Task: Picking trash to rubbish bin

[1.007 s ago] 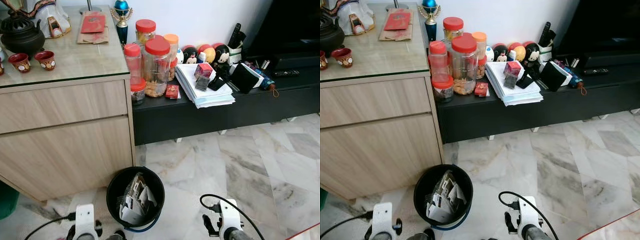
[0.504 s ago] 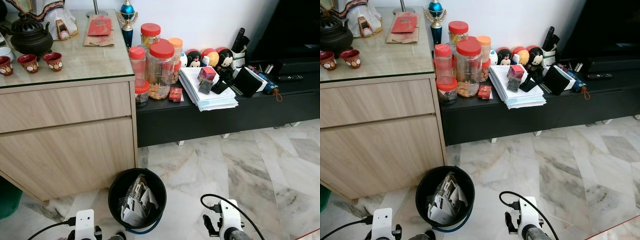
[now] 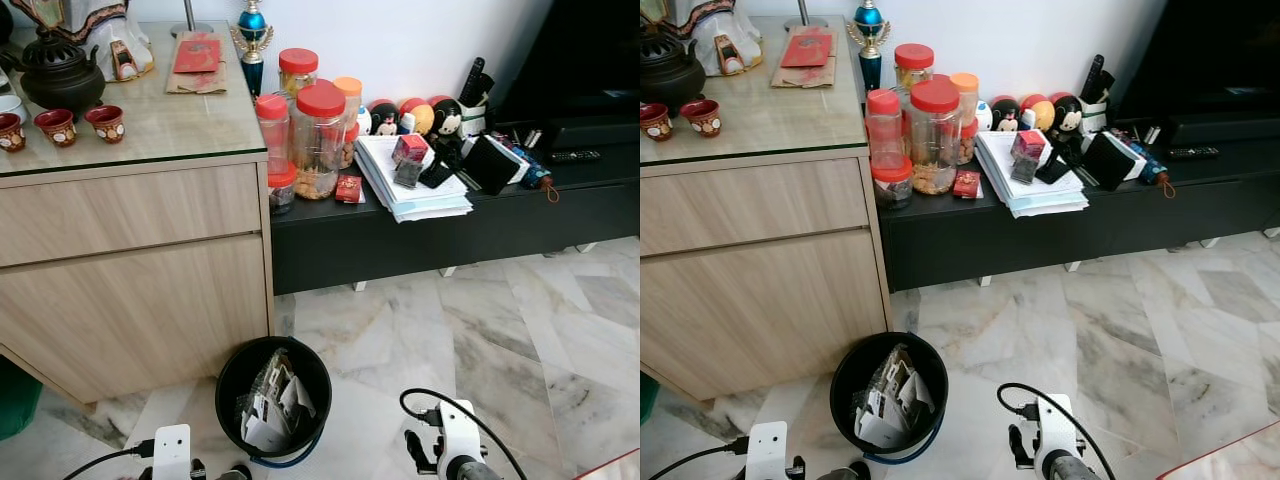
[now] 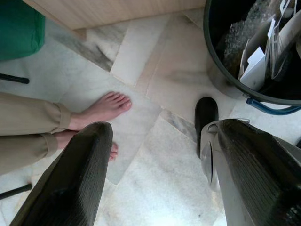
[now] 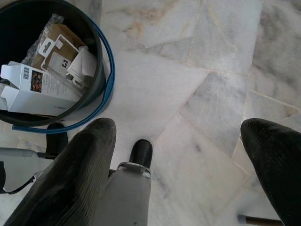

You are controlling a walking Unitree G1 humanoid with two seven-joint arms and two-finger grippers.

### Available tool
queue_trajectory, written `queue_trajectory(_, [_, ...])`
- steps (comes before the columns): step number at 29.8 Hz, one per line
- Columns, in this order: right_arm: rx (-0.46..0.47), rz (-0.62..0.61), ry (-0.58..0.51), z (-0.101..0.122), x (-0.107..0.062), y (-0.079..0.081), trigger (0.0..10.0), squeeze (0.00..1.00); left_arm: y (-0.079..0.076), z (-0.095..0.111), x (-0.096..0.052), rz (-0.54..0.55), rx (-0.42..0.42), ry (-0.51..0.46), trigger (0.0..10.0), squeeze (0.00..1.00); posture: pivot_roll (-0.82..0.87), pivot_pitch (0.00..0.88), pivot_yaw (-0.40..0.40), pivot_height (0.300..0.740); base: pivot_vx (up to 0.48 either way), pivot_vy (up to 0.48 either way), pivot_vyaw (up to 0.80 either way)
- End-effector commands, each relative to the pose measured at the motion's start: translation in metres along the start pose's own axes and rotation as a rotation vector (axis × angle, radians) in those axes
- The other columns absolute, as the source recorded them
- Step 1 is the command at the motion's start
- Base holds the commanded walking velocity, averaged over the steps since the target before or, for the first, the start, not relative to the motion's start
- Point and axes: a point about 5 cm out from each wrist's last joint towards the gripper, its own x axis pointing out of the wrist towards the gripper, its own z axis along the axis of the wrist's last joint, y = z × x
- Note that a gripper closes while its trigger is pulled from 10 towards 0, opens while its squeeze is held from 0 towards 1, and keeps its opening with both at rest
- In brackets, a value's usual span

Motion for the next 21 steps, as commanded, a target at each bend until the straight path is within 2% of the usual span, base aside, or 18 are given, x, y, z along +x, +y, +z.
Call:
queue_trajectory(1, [0.014,-0.015,0.017,-0.0047,-0.0011,-0.002,10.0,0.0,-0.0019,-0.009,-0.0027,-0.012,0.03,0.026,10.0,0.0,0.03,0.122,-0.085,0.74,0.0,0.0,0.0])
queue_trajectory(21, [0.0,0.0,0.036,-0.0076,-0.0012,0.0001,10.0,0.0,-0.0054,-0.0095,-0.0038,-0.028,0.02,0.02,10.0,0.0,0.03,0.126,-0.091,0.74,0.0,0.0,0.0])
